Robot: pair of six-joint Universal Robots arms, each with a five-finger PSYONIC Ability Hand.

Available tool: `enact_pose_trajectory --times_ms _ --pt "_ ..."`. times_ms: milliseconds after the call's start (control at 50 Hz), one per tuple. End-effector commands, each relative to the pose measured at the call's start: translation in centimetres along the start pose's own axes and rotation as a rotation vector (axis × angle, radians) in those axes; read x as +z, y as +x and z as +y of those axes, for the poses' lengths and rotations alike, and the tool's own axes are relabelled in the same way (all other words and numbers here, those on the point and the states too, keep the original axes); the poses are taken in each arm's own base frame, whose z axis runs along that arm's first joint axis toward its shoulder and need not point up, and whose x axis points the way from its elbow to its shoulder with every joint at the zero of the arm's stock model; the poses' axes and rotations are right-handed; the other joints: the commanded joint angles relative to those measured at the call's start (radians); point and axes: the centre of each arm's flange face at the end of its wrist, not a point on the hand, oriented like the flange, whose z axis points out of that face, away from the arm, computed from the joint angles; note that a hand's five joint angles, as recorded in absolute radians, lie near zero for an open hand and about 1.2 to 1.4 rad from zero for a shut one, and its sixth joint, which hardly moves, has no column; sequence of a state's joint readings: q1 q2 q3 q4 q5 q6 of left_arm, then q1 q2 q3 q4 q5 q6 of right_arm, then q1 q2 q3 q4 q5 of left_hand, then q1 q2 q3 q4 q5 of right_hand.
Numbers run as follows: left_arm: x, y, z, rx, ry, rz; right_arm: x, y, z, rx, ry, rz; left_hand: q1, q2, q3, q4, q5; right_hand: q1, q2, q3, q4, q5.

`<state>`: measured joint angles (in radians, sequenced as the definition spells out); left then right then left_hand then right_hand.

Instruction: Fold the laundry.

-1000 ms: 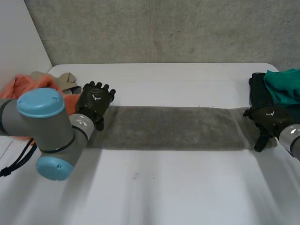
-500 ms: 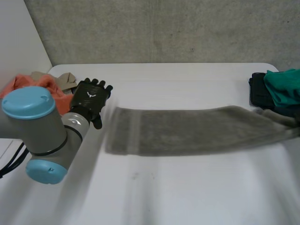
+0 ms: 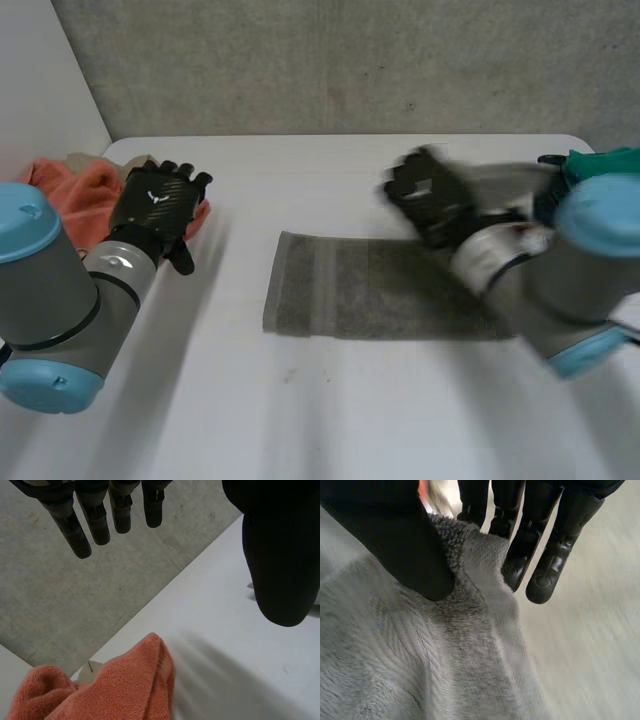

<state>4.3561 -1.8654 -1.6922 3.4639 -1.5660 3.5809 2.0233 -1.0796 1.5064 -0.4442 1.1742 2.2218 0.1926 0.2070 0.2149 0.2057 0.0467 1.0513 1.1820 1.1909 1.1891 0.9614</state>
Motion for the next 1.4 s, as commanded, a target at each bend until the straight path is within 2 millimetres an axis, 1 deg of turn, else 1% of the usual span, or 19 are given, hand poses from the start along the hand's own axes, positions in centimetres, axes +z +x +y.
enact_pose_trajectory --times_ms 20,100,140,160,180,340,440,560,620,700,820,900,920,1000,1100,1140,1160,1260,1400 --pt "-0.4 0.5 0.1 -0.007 -0.005 0.014 0.5 -11.8 -5.0 -0.001 0.201 -0.253 -0.018 -0.032 -0.040 -0.031 -0.047 0.345 0.214 0.205 0.207 0.260" --pt "-0.3 0.7 0.3 -0.009 -0.008 0.020 0.4 -13.1 -4.7 -0.012 0.190 -0.281 -0.018 -0.032 -0.040 -0.031 -0.047 0.345 0.214 0.205 0.207 0.260" --pt "-0.2 0.7 0.0 -0.007 0.001 0.019 0.2 -12.8 -4.7 -0.009 0.178 -0.273 -0.018 -0.032 -0.040 -0.031 -0.047 -0.136 -0.266 -0.275 -0.273 -0.220" --pt "-0.1 0.7 -0.3 -0.008 0.011 0.020 0.1 -12.2 -5.0 0.006 0.179 -0.262 -0.018 -0.032 -0.040 -0.031 -0.047 -0.818 -0.949 -0.958 -0.956 -0.903" --pt "-0.1 0.8 -0.4 -0.007 0.015 0.021 0.0 -11.8 -5.3 0.012 0.179 -0.251 -0.018 -0.032 -0.040 -0.031 -0.047 -0.877 -1.007 -1.016 -1.015 -0.961" --pt "0.6 3.6 -2.4 -0.002 0.099 0.082 -1.8 -2.6 -1.5 0.334 -0.124 -0.017 -0.018 -0.032 -0.040 -0.031 -0.047 -0.877 -1.007 -1.016 -1.015 -0.961" --pt "0.7 5.2 -3.2 -0.001 0.126 0.116 -4.5 -2.0 1.7 0.544 -0.330 -0.044 -0.018 -0.032 -0.040 -0.031 -0.047 -0.877 -1.007 -1.016 -1.015 -0.961" --pt "0.2 7.3 -3.2 0.004 0.134 0.172 -6.8 -2.3 6.9 0.534 -0.522 -0.051 -0.018 -0.032 -0.040 -0.031 -0.047 -0.867 -0.998 -1.007 -1.005 -0.952" --pt "0.0 7.5 -3.2 0.005 0.131 0.178 -7.0 -2.5 8.6 0.478 -0.572 -0.059 -0.018 -0.032 -0.040 -0.031 -0.047 -0.565 -0.696 -0.705 -0.703 -0.650" --pt "-0.1 7.6 -2.9 0.006 0.121 0.181 -6.3 -2.1 10.0 0.416 -0.586 -0.057 -0.018 -0.032 -0.040 -0.031 -0.047 0.246 0.115 0.106 0.108 0.161" --pt "-0.6 7.2 -3.0 0.007 0.116 0.175 -4.4 0.5 9.2 0.350 -0.539 0.054 -0.018 -0.032 -0.040 -0.031 -0.047 0.345 0.214 0.205 0.207 0.260" --pt "-0.9 5.9 -4.0 0.001 0.141 0.144 -1.9 0.4 3.2 0.277 -0.347 0.053 -0.018 -0.032 -0.040 -0.031 -0.047 0.345 0.214 0.205 0.207 0.260" --pt "-1.0 5.2 -4.2 -0.001 0.141 0.127 -1.2 -0.6 0.0 0.261 -0.257 0.027 -0.018 -0.032 -0.040 -0.031 -0.047 0.345 0.214 0.205 0.207 0.260" --pt "-0.9 3.7 -4.0 -0.005 0.131 0.086 -0.1 -4.4 -4.8 0.248 -0.091 -0.069 -0.018 -0.032 -0.040 -0.031 -0.047 0.345 0.214 0.205 0.207 0.260" --pt "-1.0 2.9 -3.7 -0.023 0.117 0.066 -0.5 -10.8 -6.1 0.250 -0.021 -0.254 -0.018 -0.032 -0.040 -0.031 -0.047 0.345 0.214 0.205 0.207 0.260" --pt "-1.0 2.9 -3.5 -0.046 0.111 0.066 -0.4 -11.9 -5.9 0.246 -0.034 -0.269 -0.018 -0.032 -0.040 -0.031 -0.047 -0.554 -0.685 -0.694 -0.692 -0.639" --pt "-1.0 2.8 -3.5 -0.052 0.109 0.066 -0.2 -11.7 -5.7 0.248 -0.048 -0.254 -0.018 -0.032 -0.040 -0.031 -0.047 -0.877 -1.007 -1.016 -1.015 -0.961" --pt "-0.7 2.7 -3.8 -0.113 0.120 0.064 -0.3 -8.7 -5.9 0.419 -0.105 -0.135 -0.017 -0.032 -0.040 -0.030 -0.046 -0.877 -1.007 -1.016 -1.015 -0.961" --pt "0.6 3.5 -5.8 -0.205 0.182 0.086 -0.8 1.0 -3.2 0.837 -0.110 0.055 0.015 0.001 -0.007 0.002 -0.014 -0.877 -1.007 -1.016 -1.015 -0.961"
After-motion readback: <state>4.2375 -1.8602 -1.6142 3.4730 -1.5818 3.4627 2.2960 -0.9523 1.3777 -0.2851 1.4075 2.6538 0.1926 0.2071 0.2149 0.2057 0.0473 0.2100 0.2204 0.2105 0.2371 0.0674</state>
